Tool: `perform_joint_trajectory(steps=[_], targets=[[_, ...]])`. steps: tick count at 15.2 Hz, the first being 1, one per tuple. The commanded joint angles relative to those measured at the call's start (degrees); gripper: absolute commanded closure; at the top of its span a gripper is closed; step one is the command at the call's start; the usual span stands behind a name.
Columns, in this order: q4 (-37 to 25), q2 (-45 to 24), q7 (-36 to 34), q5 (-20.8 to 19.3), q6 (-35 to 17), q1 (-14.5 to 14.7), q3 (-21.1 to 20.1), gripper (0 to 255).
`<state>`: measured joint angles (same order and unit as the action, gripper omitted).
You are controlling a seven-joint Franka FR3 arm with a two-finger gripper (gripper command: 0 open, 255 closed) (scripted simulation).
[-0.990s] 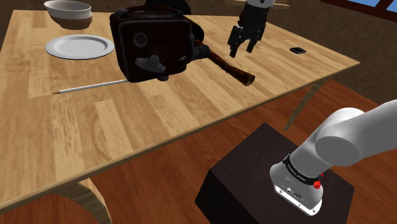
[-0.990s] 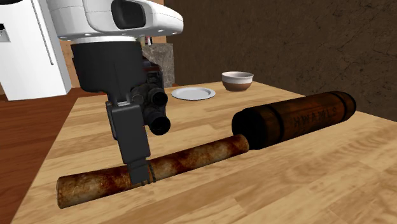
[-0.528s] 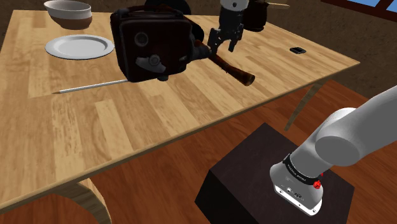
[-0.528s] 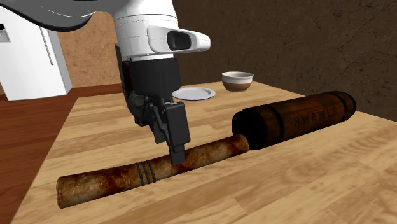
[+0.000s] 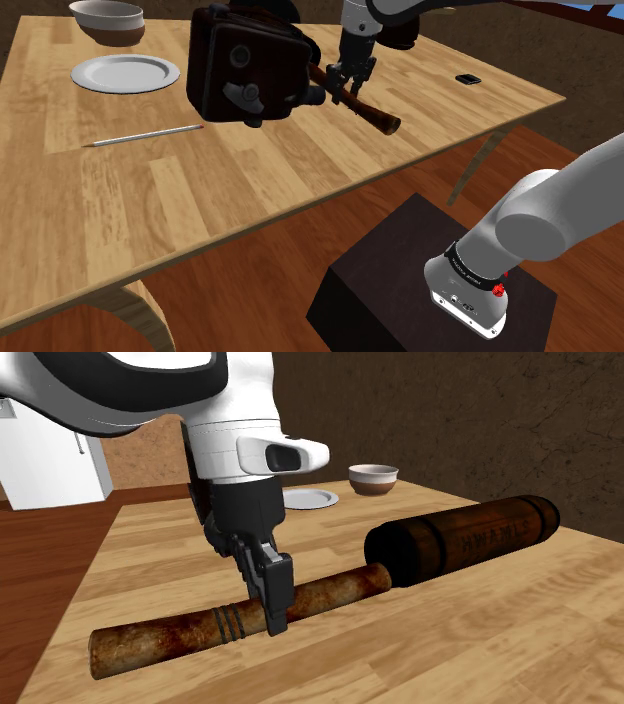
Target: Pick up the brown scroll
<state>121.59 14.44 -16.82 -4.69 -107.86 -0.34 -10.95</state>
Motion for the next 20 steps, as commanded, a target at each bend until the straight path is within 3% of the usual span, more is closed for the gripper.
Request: perform_joint_trajectory(steps=[1,9,20], targets=[[0.13,0.0,-0.02,0.01,-0.14,0.03,-0.03,255],[0.12,-0.12,-0.03,-0.02,-0.24,0.01,-0.03,255],[-8.11,0.12,0.88,0.17,8.17,-0.06,0.1,255]])
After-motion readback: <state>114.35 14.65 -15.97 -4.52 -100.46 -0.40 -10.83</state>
